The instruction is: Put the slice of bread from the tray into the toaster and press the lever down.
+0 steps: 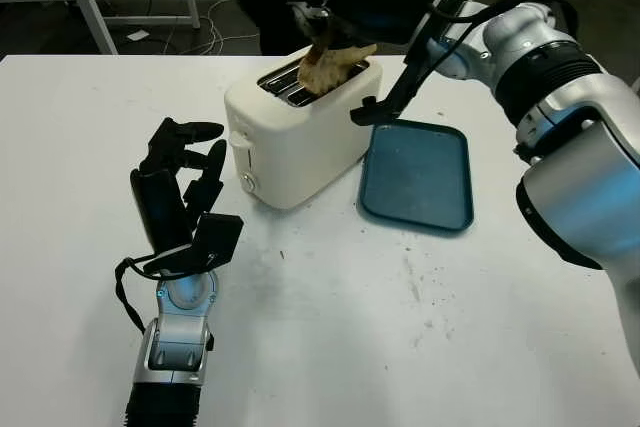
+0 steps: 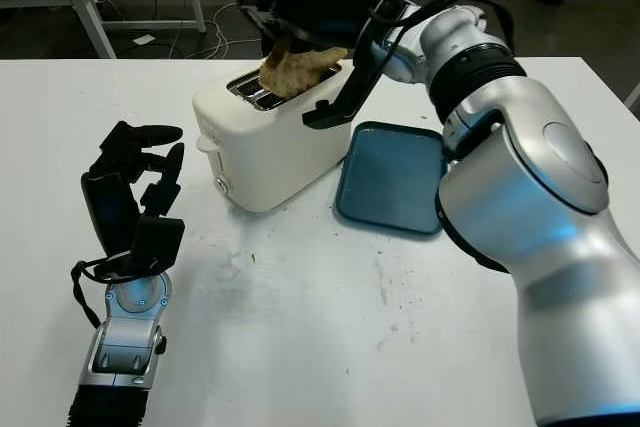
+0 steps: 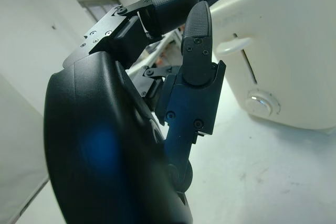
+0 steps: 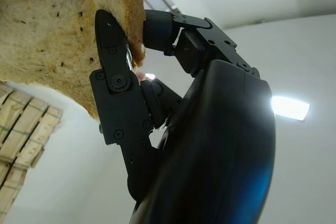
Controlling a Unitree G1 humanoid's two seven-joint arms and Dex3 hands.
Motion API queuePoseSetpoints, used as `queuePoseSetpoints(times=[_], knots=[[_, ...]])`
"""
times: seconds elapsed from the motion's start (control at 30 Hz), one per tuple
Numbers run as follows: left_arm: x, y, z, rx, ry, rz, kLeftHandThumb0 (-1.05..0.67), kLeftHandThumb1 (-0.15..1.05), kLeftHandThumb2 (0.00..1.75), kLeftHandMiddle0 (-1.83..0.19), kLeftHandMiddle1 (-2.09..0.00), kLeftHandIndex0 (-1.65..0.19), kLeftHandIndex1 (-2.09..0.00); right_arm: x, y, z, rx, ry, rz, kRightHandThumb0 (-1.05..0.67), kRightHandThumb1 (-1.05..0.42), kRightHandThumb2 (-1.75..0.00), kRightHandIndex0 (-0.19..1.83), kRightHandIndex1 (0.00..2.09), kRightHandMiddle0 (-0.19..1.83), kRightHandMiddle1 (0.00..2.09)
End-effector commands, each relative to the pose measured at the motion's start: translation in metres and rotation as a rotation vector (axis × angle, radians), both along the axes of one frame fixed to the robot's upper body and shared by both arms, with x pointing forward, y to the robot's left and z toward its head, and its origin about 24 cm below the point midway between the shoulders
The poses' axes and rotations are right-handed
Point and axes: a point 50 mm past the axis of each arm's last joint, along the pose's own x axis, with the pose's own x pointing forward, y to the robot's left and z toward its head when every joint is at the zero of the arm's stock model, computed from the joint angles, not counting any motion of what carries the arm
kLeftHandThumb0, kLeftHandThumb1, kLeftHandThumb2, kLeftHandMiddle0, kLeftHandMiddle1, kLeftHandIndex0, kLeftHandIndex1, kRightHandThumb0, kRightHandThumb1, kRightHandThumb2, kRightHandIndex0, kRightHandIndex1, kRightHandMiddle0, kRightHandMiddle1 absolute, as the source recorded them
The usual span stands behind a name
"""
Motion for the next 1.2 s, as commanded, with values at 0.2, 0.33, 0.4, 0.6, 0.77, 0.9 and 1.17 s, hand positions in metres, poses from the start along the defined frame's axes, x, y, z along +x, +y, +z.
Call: queuePoseSetpoints(times=[0.2, 0.33, 0.4, 0.6, 0.77, 0.9, 1.17], knots=[[-0.001, -0.001, -0.002, -0.001, 0.001, 0.002, -0.51, 0.92, 0.2, -0.7, -1.45, -0.66, -1.03, -0.004, 0.014, 0.008, 0.104, 0.024, 0.056, -0.54, -0.92, -0.27, 1.2, 1.75, 0.94, 1.75], [-0.001, 0.0, -0.002, 0.003, 0.001, 0.003, -0.5, 0.92, 0.21, -0.7, -1.45, -0.66, -1.03, -0.004, 0.013, 0.011, 0.121, 0.019, 0.051, -0.54, -0.92, -0.31, 1.21, 1.75, 0.93, 1.75], [-0.001, 0.0, -0.002, -0.002, 0.002, 0.001, -0.51, 0.92, 0.2, -0.7, -1.44, -0.66, -1.03, -0.004, 0.012, 0.013, 0.134, 0.02, 0.045, -0.53, -0.92, -0.32, 1.22, 1.75, 0.93, 1.75], [-0.001, -0.001, -0.002, 0.009, 0.007, 0.003, -0.51, 0.92, 0.21, -0.7, -1.43, -0.66, -1.03, -0.003, 0.007, 0.019, 0.177, 0.001, 0.036, -0.5, -0.92, -0.25, 1.24, 1.75, 0.94, 1.75], [-0.001, -0.001, -0.002, 0.002, -0.001, -0.01, -0.51, 0.92, 0.2, -0.71, -1.42, -0.65, -1.03, -0.002, 0.004, 0.025, 0.199, 0.003, 0.019, -0.51, -0.92, -0.26, 1.22, 1.75, 0.94, 1.75], [-0.001, -0.001, -0.002, 0.001, 0.001, -0.007, -0.51, 0.92, 0.2, -0.7, -1.42, -0.65, -1.03, 0.0, 0.001, 0.02, 0.158, 0.005, -0.012, -0.53, -0.92, -0.26, 1.22, 1.75, 0.93, 1.75], [-0.002, 0.0, -0.002, 0.013, 0.003, 0.0, -0.52, 0.92, 0.21, -0.71, -1.43, -0.66, -1.02, 0.004, -0.005, -0.003, 0.097, 0.071, -0.055, -0.51, -0.92, -0.25, 1.16, 1.75, 0.89, 1.75]])
